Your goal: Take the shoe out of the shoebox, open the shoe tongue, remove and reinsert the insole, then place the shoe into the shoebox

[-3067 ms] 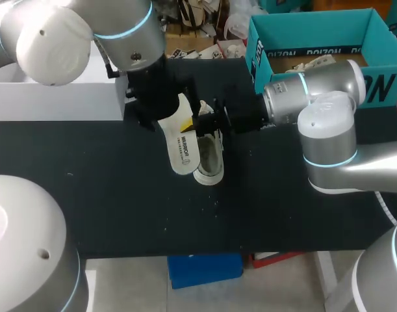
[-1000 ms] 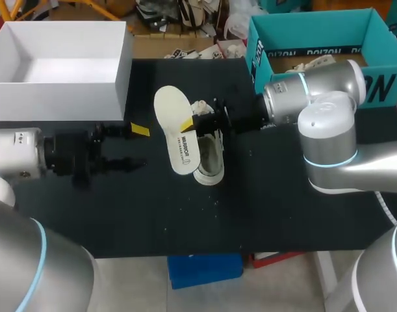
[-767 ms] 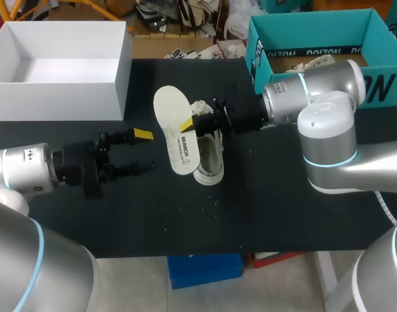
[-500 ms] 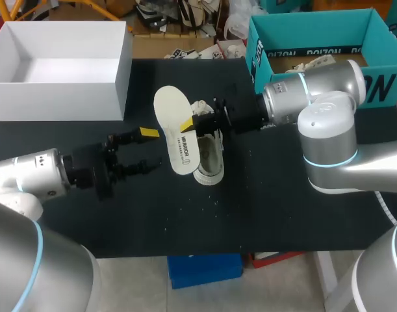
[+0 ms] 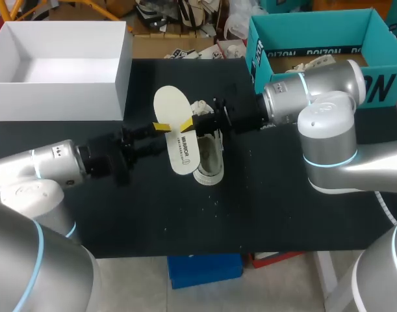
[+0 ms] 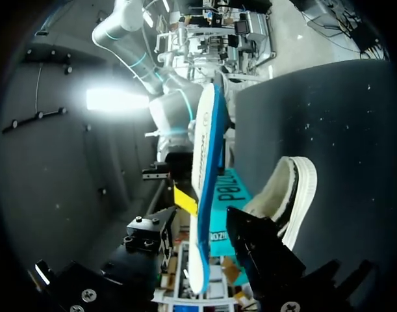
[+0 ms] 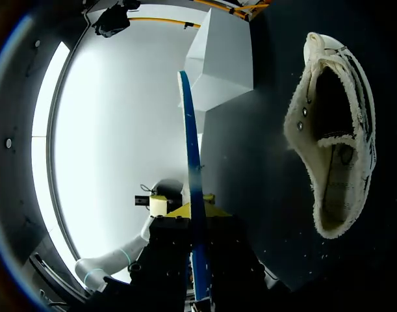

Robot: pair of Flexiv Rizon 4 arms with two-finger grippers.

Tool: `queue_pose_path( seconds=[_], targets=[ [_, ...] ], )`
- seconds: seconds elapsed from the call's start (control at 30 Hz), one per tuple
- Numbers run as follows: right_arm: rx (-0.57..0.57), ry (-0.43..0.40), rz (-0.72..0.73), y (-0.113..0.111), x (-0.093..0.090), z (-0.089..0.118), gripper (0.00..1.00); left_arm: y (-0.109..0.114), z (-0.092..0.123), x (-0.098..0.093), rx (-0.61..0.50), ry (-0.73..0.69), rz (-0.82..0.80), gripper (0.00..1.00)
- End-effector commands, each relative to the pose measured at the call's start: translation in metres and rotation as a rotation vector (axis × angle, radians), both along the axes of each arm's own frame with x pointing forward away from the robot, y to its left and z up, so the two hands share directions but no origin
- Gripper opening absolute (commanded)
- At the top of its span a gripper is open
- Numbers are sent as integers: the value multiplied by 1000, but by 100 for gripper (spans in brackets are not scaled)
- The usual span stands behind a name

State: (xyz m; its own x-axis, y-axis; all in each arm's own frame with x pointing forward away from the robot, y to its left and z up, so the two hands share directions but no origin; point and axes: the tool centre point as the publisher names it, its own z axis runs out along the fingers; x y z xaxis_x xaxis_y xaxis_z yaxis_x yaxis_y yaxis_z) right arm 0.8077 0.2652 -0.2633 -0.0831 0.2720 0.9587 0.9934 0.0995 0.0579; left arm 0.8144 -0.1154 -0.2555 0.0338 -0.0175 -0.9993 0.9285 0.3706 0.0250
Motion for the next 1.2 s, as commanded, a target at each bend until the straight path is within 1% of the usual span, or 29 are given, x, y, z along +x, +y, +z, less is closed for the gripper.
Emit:
queue_pose_path(
  seconds=[0.03,0.13,0.2,0.27,0.4,0.43,0.5,0.57,0.63,0.7,0.8,0.83,0.87,0.9,0.97,1.03,1.2],
  targets=[
    [-1,0,-1,1,0,0,0,-11,-1,5,-1,-6,8,37],
    [-1,0,-1,1,0,0,0,-13,-3,3,2,-2,12,31],
    [-1,0,-1,1,0,0,0,-14,-5,2,0,3,16,17],
    [-1,0,-1,1,0,0,0,-13,-6,0,3,4,20,9],
    [-1,0,-1,1,0,0,0,-12,-6,-1,5,5,26,9],
    [-1,0,-1,1,0,0,0,-12,-6,-2,5,5,28,2],
    [-1,0,-1,1,0,0,0,-12,-5,-2,8,4,30,2],
    [-1,0,-1,1,0,0,0,-13,-5,-2,9,2,29,6],
    [-1,0,-1,1,0,0,0,-14,-3,-3,11,-3,26,0],
    [-1,0,-1,1,0,0,0,-15,-2,-3,26,-6,29,0],
    [-1,0,-1,1,0,0,0,-14,-2,-7,78,-4,39,0],
    [6,4,-21,-1,0,0,38,-13,-2,-9,96,-3,40,0],
    [18,5,-24,-3,0,1,100,-11,-2,-12,120,6,42,0],
    [27,1,-47,-6,0,1,100,-9,-3,-15,143,19,37,0],
    [-57,-11,-72,-15,-2,-2,100,-5,-4,-21,185,32,26,0],
    [-58,4,-112,-25,-5,-9,100,-1,-5,-28,235,48,12,0],
    [-155,5,-198,-55,-18,-15,100,7,-7,-47,358,88,-20,0]
  ],
)
